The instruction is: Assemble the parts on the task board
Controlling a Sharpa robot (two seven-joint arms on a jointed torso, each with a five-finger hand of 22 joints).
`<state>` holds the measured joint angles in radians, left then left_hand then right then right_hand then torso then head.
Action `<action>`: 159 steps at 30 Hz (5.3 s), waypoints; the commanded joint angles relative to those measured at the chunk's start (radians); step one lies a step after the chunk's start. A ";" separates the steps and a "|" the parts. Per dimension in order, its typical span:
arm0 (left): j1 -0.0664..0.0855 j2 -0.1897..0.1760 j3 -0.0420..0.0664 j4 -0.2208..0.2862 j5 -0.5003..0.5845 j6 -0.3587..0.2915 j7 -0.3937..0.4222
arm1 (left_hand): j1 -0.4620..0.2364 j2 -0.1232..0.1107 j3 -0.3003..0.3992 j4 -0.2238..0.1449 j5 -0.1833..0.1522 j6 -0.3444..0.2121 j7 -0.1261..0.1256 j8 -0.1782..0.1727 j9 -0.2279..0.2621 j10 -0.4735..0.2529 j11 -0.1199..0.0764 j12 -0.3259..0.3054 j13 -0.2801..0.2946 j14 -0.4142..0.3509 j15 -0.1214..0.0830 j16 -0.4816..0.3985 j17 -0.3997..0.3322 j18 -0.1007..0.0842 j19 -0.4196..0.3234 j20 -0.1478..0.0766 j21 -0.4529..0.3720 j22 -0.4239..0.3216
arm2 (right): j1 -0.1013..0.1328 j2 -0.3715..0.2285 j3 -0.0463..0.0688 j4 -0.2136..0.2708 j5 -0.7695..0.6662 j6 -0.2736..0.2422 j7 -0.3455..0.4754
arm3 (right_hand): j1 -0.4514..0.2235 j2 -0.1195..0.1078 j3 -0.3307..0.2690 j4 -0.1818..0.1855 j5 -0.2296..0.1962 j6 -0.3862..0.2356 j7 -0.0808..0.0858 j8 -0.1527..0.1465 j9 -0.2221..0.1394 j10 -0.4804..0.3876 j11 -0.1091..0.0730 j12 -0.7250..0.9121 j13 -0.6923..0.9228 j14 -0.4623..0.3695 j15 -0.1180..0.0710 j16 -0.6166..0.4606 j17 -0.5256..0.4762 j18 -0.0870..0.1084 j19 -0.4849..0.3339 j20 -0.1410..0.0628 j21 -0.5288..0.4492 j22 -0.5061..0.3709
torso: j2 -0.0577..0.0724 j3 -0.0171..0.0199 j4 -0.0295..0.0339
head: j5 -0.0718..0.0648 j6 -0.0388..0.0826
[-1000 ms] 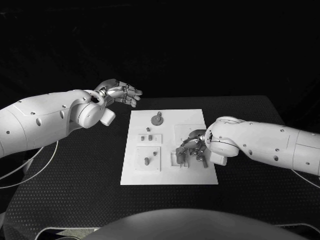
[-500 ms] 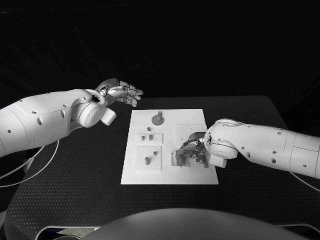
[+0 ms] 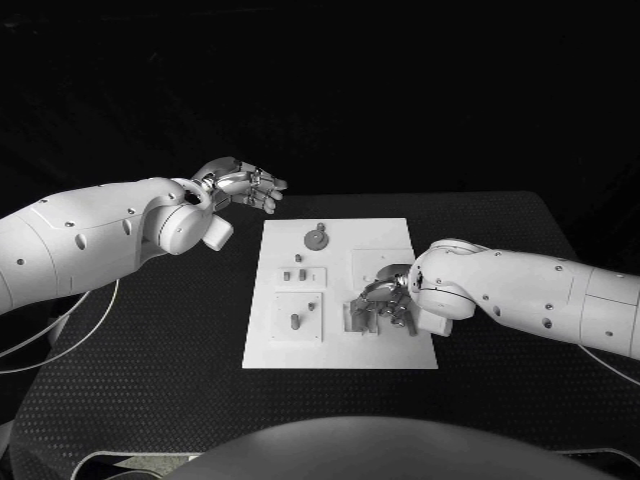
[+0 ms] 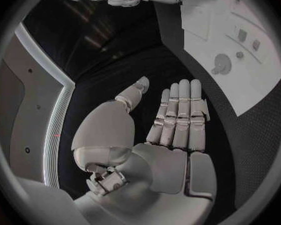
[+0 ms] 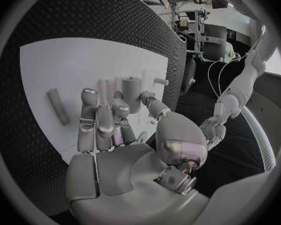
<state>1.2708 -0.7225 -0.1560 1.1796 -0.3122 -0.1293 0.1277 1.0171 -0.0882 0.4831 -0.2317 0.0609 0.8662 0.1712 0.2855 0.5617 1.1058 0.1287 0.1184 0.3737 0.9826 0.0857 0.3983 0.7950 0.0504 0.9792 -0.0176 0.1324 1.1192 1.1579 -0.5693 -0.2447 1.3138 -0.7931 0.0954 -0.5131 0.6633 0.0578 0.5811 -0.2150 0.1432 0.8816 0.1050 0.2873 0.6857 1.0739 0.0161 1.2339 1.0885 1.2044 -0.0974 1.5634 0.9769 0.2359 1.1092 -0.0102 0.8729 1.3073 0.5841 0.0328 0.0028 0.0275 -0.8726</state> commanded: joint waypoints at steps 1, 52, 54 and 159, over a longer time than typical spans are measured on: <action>0.001 0.002 0.001 0.002 0.006 0.014 0.006 | -0.007 0.003 0.000 0.005 -0.001 0.006 0.001 0.002 0.000 -0.005 0.000 0.005 0.001 0.006 0.001 -0.004 0.001 0.012 0.003 0.004 -0.004 0.001 | -0.004 0.003 -0.002 -0.001 -0.015 0.002 0.008 | -0.011 0.003 -0.001 0.005 0.004 0.167 -0.019 -0.003 0.000 -0.055 -0.038 0.006 -0.001 0.017 -0.026 0.004 0.001 0.026 -0.006 0.001 0.000 0.020 | 0.000 0.0002 0.0000 | 0.000 0.000; 0.001 0.000 0.001 0.003 0.005 0.018 0.003 | -0.006 0.004 0.000 0.006 -0.001 0.006 0.001 0.002 0.000 -0.006 0.000 0.006 0.002 0.007 0.001 -0.008 0.005 0.012 0.003 0.005 -0.006 0.003 | -0.011 0.009 -0.002 -0.010 -0.033 0.020 0.002 | -0.027 -0.024 0.001 0.011 0.004 0.161 -0.016 -0.010 -0.001 -0.063 -0.035 0.006 -0.005 0.005 -0.024 0.002 -0.012 0.026 -0.008 -0.001 -0.002 0.020 | 0.000 -0.0002 -0.0002 | -0.001 0.000; 0.001 0.000 0.001 0.003 0.004 0.018 0.003 | -0.006 0.004 0.000 0.006 -0.001 0.006 0.000 0.002 0.000 -0.006 0.000 0.006 0.002 0.007 0.001 -0.008 0.005 0.012 0.003 0.005 -0.006 0.003 | -0.011 0.010 -0.002 -0.008 -0.033 0.020 0.003 | -0.027 -0.025 0.001 0.011 0.004 0.161 -0.016 -0.010 -0.001 -0.063 -0.035 0.006 -0.005 0.004 -0.024 0.002 -0.013 0.026 -0.008 -0.001 -0.002 0.020 | 0.000 0.0001 -0.0001 | 0.000 0.000; 0.001 -0.007 -0.003 0.000 0.003 0.027 0.002 | -0.006 0.004 -0.001 0.007 -0.001 0.009 -0.001 0.003 0.000 -0.004 -0.001 0.008 0.005 0.008 0.002 -0.014 0.012 0.012 0.003 0.005 -0.010 0.006 | -0.026 -0.207 -0.003 0.086 -0.308 -0.057 -0.013 | 0.023 -0.123 0.001 0.005 0.004 0.159 -0.018 -0.002 0.046 -0.059 -0.037 0.027 -0.033 0.021 -0.024 -0.002 -0.010 0.026 0.007 -0.004 -0.010 0.019 | 0.001 0.0004 0.0022 | -0.032 0.011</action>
<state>1.2707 -0.7306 -0.1591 1.1778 -0.3124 -0.1166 0.1223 1.0171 -0.0882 0.4831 -0.2317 0.0609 0.8662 0.1712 0.2855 0.5618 1.1058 0.1287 0.1223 0.3775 0.9826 0.0857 0.3908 0.8051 0.0429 0.9792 -0.0176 0.1285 1.1242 1.1359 -0.7773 -0.2459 1.4039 -1.0522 0.0314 -0.5158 0.6952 -0.0608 0.5816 -0.2146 0.1432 1.0093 0.0744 0.2821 0.7263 1.0212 -0.0081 1.2573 1.0561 1.2295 -0.1161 1.5633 0.9658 0.2550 1.1188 -0.0160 0.8674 1.3073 0.5844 0.0340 0.0036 -0.0058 -0.8586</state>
